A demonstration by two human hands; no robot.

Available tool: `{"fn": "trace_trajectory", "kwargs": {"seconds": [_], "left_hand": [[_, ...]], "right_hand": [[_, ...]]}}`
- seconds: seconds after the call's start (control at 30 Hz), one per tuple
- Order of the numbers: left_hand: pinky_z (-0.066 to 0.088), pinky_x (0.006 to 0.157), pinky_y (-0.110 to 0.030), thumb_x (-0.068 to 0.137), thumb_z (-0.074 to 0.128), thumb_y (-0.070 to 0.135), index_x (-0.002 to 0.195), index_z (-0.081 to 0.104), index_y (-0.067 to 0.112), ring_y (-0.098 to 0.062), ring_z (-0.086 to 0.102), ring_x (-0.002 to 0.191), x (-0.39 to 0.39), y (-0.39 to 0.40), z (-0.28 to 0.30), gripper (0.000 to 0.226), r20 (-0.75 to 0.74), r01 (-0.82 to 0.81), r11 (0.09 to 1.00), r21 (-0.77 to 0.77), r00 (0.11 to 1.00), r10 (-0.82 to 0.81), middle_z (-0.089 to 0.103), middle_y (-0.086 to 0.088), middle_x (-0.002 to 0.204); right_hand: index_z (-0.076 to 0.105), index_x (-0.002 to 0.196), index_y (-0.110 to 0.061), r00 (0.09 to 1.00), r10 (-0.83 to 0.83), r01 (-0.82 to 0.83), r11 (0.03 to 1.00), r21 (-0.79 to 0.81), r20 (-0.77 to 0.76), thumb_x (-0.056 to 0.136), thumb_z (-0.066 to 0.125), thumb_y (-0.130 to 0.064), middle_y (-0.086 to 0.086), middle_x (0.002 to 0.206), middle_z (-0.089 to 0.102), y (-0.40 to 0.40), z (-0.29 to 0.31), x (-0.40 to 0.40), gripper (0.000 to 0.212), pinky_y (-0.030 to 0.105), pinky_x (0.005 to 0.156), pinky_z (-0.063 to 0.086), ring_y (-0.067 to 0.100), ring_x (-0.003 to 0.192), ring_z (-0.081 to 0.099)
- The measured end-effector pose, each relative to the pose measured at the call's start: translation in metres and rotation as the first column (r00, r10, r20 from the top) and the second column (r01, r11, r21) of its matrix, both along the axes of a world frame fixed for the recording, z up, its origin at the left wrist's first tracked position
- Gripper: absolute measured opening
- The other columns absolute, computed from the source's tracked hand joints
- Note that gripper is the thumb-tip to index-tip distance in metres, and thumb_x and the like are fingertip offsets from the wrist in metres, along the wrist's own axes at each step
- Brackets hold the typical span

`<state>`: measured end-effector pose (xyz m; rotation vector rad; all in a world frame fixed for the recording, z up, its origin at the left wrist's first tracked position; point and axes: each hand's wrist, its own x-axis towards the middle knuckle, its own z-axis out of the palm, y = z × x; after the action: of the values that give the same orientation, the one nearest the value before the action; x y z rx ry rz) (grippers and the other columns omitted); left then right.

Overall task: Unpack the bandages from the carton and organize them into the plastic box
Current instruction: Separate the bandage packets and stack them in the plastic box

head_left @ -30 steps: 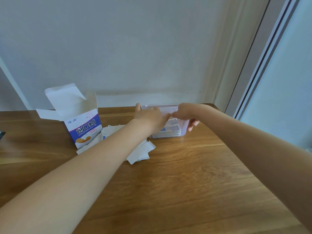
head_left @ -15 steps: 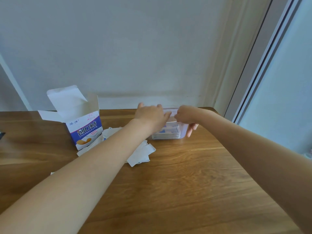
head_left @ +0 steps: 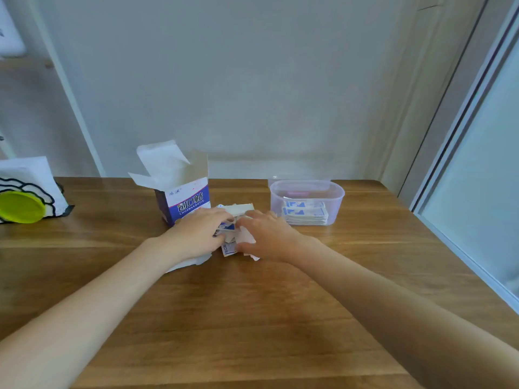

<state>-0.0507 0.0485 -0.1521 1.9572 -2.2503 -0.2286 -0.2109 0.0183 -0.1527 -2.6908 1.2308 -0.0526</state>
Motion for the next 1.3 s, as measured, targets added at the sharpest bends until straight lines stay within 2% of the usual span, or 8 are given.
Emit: {"fn": "trace_trajectory", "kwargs": {"seconds": [0.07,0.37,0.53,0.73,0.87,0.97,1.17,1.3], "left_hand": [[0.045,0.089,-0.043,0.090,0.050,0.031,0.120,0.054,0.030,-0.015,0.049,0.113,0.006,0.007,-0.004,0.031,0.038,0.030,1.000,-0.007,0.999,-0.030,0.055,0.011,0.117],[0.037,0.085,-0.029,0.090,0.049,0.025,0.125,0.051,0.022,-0.015,0.048,0.117,-0.004,0.012,0.000,0.034,0.088,-0.003,0.999,-0.037,0.996,0.006,0.054,0.006,0.129],[0.035,0.088,-0.022,0.089,0.058,0.021,0.130,0.045,0.023,-0.009,0.046,0.117,-0.024,0.013,0.013,0.044,-0.276,-0.029,0.993,-0.115,0.961,-0.004,0.050,0.007,0.131],[0.048,0.075,-0.020,0.090,0.058,0.016,0.107,0.060,0.019,-0.005,0.064,0.084,-0.039,0.014,0.026,0.018,-0.712,-0.073,0.997,-0.031,0.701,0.029,0.068,0.003,0.094],[0.047,0.061,-0.008,0.088,0.062,0.017,0.102,0.062,0.017,0.001,0.062,0.073,-0.038,0.017,0.027,0.014,-0.690,-0.061,0.998,0.034,0.721,0.068,0.069,0.005,0.087],[0.049,0.068,-0.018,0.087,0.062,0.016,0.102,0.064,0.014,-0.006,0.063,0.078,-0.038,0.016,0.025,0.015,-0.670,-0.077,0.996,0.050,0.737,0.090,0.070,0.000,0.091],[0.050,0.070,-0.023,0.087,0.063,0.023,0.101,0.065,0.018,-0.006,0.062,0.074,-0.038,0.009,0.026,0.015,-0.699,-0.138,0.988,0.062,0.701,0.142,0.069,0.001,0.088],[0.048,0.063,-0.018,0.085,0.065,0.023,0.103,0.063,0.017,-0.009,0.059,0.072,-0.042,0.011,0.024,0.019,-0.702,-0.102,0.986,0.130,0.693,0.164,0.066,0.000,0.090]], "right_hand": [[0.045,0.131,-0.016,1.000,-0.009,0.008,0.999,0.045,0.024,0.084,0.058,-0.044,0.007,0.134,0.047,0.006,-0.009,0.002,0.056,0.043,0.101,0.038,0.033,0.120,0.046],[0.061,0.109,-0.006,0.959,0.038,0.010,0.986,-0.168,0.280,0.090,0.046,-0.001,0.014,0.098,0.067,0.011,-0.014,-0.025,0.025,0.038,0.075,0.048,0.032,0.086,0.061],[0.064,0.101,-0.004,0.775,-0.049,0.138,0.986,-0.093,0.630,0.086,0.052,0.003,0.011,0.084,0.068,0.009,0.009,-0.027,0.021,0.019,0.060,0.043,0.028,0.073,0.062],[0.059,0.109,-0.016,0.501,-0.349,0.133,0.935,0.328,0.792,0.088,0.058,-0.003,-0.002,0.109,0.064,0.010,0.031,-0.032,0.024,0.028,0.069,0.058,0.013,0.089,0.066],[0.058,0.106,-0.020,0.496,-0.416,0.155,0.906,0.393,0.762,0.088,0.061,-0.012,-0.005,0.110,0.061,0.009,0.028,-0.035,0.019,0.024,0.063,0.056,0.010,0.088,0.063],[0.057,0.104,-0.020,0.531,-0.428,0.141,0.896,0.422,0.731,0.085,0.066,-0.024,-0.001,0.103,0.064,0.011,0.027,-0.032,0.021,0.034,0.071,0.057,0.017,0.091,0.066],[0.054,0.078,-0.016,0.738,-0.321,0.182,0.942,0.283,0.594,0.083,0.068,-0.030,0.005,0.079,0.066,0.013,0.029,-0.030,0.020,0.025,0.058,0.048,0.018,0.071,0.064],[0.052,0.069,-0.007,0.660,-0.397,0.267,0.918,0.295,0.638,0.087,0.062,-0.020,0.012,0.073,0.061,0.010,0.026,-0.034,0.024,0.026,0.056,0.040,0.023,0.072,0.059]]}}
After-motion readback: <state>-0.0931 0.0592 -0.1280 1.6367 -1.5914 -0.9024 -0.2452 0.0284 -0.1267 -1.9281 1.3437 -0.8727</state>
